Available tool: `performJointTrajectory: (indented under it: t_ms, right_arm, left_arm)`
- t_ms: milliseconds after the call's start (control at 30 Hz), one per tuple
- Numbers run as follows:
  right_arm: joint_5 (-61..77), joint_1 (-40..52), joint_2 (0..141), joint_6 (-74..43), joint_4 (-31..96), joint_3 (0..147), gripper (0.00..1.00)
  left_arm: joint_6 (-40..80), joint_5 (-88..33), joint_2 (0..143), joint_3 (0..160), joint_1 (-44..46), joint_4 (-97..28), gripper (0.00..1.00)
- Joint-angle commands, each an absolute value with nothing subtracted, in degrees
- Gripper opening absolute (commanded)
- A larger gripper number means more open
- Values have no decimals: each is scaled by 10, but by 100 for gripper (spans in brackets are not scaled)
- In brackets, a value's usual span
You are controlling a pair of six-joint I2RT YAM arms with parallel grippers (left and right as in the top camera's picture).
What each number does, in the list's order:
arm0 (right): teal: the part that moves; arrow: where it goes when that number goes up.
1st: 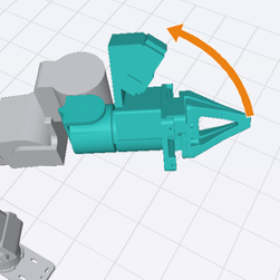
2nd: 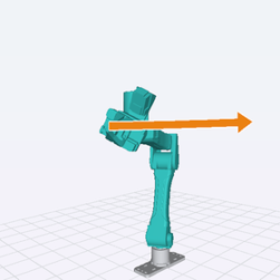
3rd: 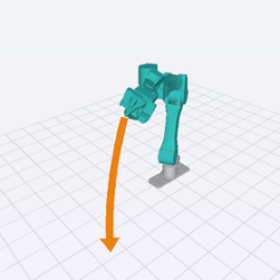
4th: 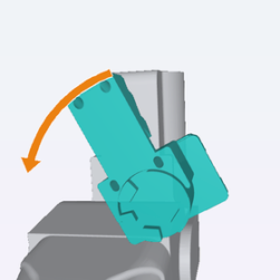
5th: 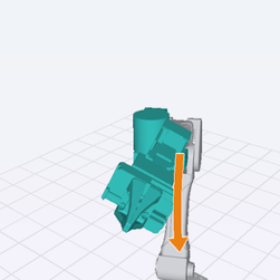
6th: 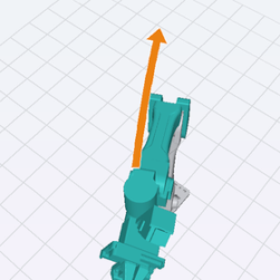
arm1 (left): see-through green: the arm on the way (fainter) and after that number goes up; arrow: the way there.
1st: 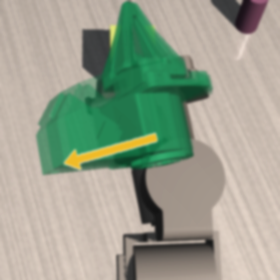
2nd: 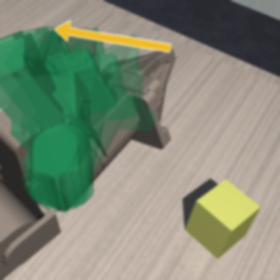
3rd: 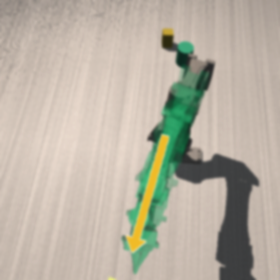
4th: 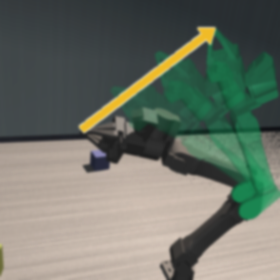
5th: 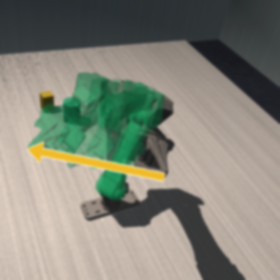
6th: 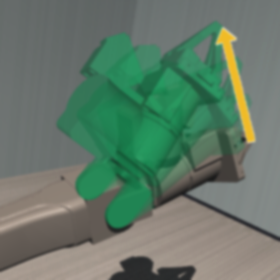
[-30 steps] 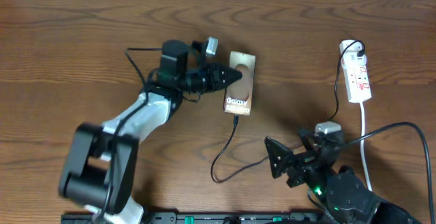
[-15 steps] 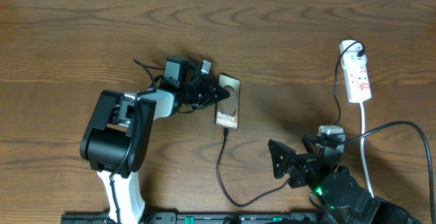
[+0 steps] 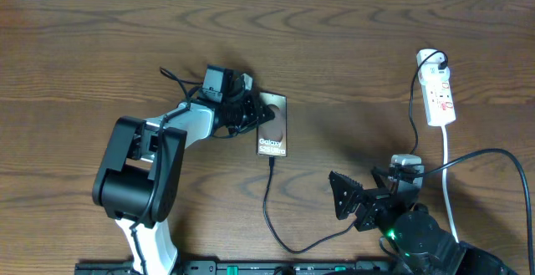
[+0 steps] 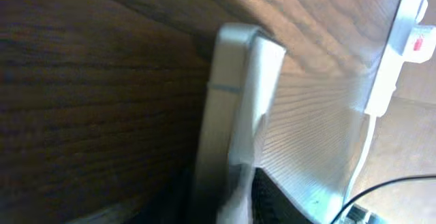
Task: Plug charger to phone and switch on socket
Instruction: 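Lower the phone flat onto the table with the left gripper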
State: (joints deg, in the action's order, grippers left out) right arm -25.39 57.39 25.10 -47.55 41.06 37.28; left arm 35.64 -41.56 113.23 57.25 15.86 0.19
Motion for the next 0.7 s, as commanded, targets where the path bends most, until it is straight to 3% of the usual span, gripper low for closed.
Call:
performJointTrajectory:
  t_ms: [0,367,467,667]
  right_arm:
    - [-264,571,251,-496,415,375,99]
    - [-264,571,263,-519,440,375,99]
    - [-264,571,271,-528,455,375,99]
    - [-262,571,293,-549,476,375,99]
  left_arm:
    - [364,-289,1168,546,152,-26,36]
    - [364,-278,1168,546,151,-43,38]
    - [365,-280,1168,546,151,-43,47]
    - [365,-293,1167,546,140,-51,49]
